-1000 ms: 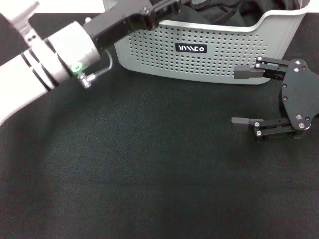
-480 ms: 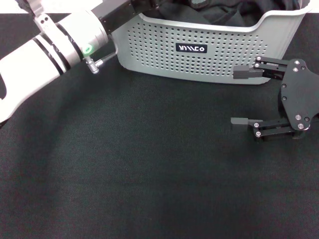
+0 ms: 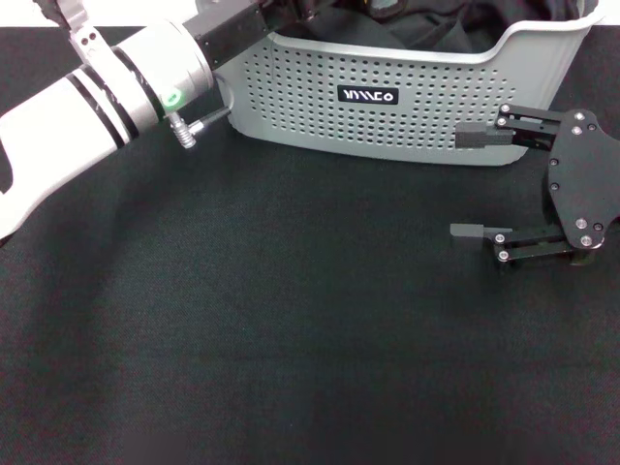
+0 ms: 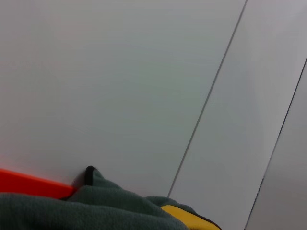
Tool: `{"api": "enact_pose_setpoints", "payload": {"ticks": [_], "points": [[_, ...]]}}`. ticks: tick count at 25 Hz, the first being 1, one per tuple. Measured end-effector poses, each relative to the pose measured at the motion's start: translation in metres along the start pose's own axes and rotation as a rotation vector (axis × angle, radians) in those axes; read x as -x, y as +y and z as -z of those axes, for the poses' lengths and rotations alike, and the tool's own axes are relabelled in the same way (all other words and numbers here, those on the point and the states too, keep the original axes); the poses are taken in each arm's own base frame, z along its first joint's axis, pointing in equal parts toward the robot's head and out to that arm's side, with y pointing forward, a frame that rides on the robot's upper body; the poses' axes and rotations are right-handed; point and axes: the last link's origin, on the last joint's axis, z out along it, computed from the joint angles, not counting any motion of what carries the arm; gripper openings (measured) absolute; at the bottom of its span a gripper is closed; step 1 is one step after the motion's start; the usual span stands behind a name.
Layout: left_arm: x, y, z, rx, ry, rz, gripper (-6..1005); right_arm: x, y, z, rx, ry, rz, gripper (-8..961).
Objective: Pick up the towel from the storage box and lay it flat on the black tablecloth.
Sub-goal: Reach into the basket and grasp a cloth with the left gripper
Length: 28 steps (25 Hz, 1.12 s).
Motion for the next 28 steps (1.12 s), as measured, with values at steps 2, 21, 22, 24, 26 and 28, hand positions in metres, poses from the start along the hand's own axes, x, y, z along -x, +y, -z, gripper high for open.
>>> {"api": "enact_pose_setpoints", "payload": {"ticks": [2, 21, 22, 24, 26, 28], "points": [[0.006, -0.001, 0.005, -0.006, -0.020, 0.007, 773, 0.000, 0.000, 0.000, 0.000, 0.001, 0.001, 849], [-0.005, 0.025, 0.019, 0.176, 0.047, -0.014, 755, 0.001, 0.000, -0.001, 0.008, 0.002, 0.006, 846], [-0.006, 0.029, 0.020, 0.199, 0.053, -0.019, 755, 0.001, 0.000, -0.001, 0.008, 0.002, 0.006, 846], [-0.008, 0.034, 0.024, 0.237, 0.068, -0.026, 755, 0.001, 0.000, -0.001, 0.008, 0.001, 0.005, 846], [-0.008, 0.035, 0.025, 0.244, 0.071, -0.029, 755, 0.001, 0.000, -0.002, 0.008, 0.001, 0.005, 845], [-0.007, 0.034, 0.025, 0.238, 0.065, -0.030, 755, 0.002, 0.000, -0.002, 0.010, 0.001, 0.008, 845]]}}
